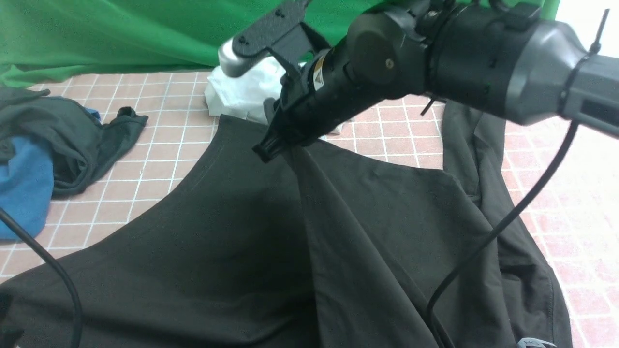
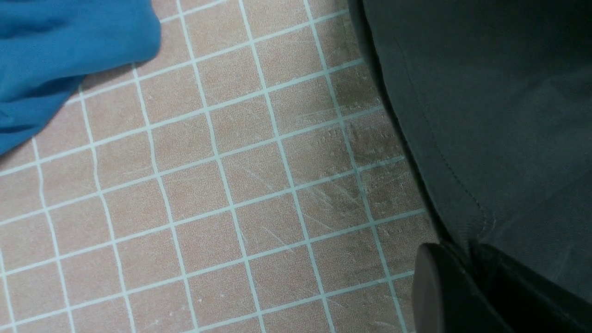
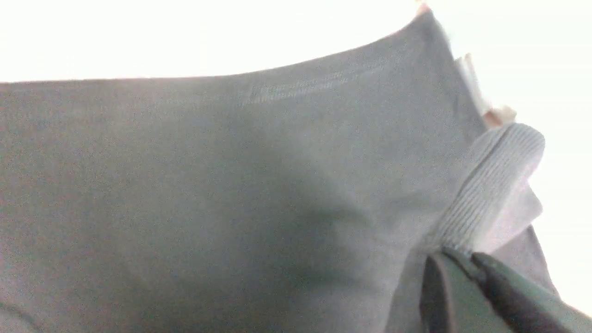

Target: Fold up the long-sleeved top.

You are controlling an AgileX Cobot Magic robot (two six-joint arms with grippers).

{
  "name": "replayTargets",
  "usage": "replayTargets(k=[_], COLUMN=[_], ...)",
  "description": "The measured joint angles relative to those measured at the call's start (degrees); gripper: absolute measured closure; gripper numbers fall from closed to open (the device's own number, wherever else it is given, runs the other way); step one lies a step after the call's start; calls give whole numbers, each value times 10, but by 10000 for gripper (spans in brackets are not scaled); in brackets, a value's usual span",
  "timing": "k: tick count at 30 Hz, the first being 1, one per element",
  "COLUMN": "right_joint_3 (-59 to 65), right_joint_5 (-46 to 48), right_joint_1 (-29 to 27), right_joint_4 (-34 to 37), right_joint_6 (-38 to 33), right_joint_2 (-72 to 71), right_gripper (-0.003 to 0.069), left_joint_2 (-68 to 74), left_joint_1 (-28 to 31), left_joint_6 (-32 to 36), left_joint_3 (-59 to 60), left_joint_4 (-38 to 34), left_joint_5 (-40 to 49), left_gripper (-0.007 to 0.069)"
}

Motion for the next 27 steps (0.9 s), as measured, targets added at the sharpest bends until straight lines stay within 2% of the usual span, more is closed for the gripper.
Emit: replayTargets(k=[10,14,16,18,21,24,27], right_joint_3=[0,0,0,0,0,0,0], right_joint_5=[-36,-38,-33,-25,-10,7,27], right_joint_1=[6,6,6,7,10,10,0], right_joint_4=[48,60,88,103,108,94,51], right_joint_6=[-26,-17,-12,-9,-9,-12,-9], right_joint_2=[10,26,37,41,37,17,-2], right_gripper=[613,576,482,344,206,169,211], left_joint_2=[0,0,0,0,0,0,0], left_joint_1=[0,0,0,0,0,0,0], left_joint_6=[0,0,0,0,0,0,0], left_joint_3=[0,0,0,0,0,0,0], left_joint_4=[0,0,0,0,0,0,0], left_joint_5=[-1,-2,-2,-2,-7,-7,-8], left_gripper=[589,589,589,589,589,589,589])
